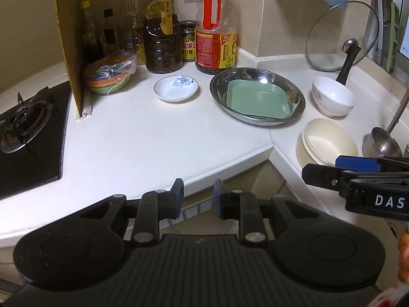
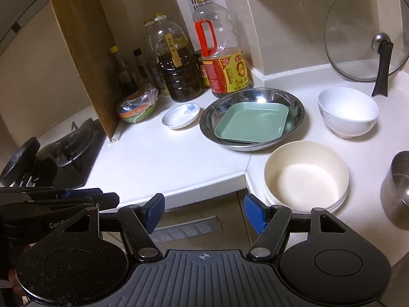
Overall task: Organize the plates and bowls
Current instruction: 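Move the open left gripper to the small blue-patterned white saucer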
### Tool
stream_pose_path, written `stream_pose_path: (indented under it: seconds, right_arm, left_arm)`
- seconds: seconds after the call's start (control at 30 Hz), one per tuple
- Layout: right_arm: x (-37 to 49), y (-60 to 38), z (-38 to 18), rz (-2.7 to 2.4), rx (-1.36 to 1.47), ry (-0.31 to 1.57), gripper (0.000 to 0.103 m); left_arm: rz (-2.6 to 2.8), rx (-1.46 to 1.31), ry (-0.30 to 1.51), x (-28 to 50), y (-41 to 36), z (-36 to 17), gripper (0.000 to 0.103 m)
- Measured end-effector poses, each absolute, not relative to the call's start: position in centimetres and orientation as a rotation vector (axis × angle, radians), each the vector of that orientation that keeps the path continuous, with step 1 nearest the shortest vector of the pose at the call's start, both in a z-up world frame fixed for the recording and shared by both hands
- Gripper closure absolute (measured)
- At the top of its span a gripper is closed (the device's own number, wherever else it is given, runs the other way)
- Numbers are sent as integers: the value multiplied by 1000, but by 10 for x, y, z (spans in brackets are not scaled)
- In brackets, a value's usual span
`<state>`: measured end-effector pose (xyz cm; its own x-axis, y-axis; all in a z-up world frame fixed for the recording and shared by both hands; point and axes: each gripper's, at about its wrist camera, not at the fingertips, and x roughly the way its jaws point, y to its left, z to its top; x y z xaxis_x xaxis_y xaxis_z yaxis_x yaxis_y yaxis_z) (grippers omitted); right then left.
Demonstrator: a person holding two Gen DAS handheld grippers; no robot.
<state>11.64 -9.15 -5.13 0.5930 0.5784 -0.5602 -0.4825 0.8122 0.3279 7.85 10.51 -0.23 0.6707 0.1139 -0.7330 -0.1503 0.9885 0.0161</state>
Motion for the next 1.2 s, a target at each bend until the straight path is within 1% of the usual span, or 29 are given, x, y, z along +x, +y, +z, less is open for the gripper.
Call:
stream_pose_path:
  seconds: [0.17, 0.6, 0.67, 0.73, 0.87, 1.07, 1.2]
  right_arm:
    - [140, -78, -54, 586, 180, 730, 34]
    - [206, -9, -51, 554, 225, 709, 35]
    - [216, 2, -51, 555, 223, 709, 36]
    - [226, 13, -53, 553, 219, 714, 39]
    - [243, 28, -56, 545, 211, 726, 42]
    - [263, 45, -59, 533, 198, 721, 44]
    - [278, 60, -62, 531, 181, 714, 48]
  left_arm:
    - [108, -32, 825, 105, 124, -5, 80]
    - [87, -18, 813, 187, 204, -8, 80]
    - [87, -23, 821, 197, 215, -12, 80]
    - [87, -27, 828, 206, 226, -15, 80]
    - [85, -36, 841, 221, 243, -22, 80]
    - [69, -44, 846, 241, 257, -29, 80]
    - [60, -46, 835, 254, 262, -33, 80]
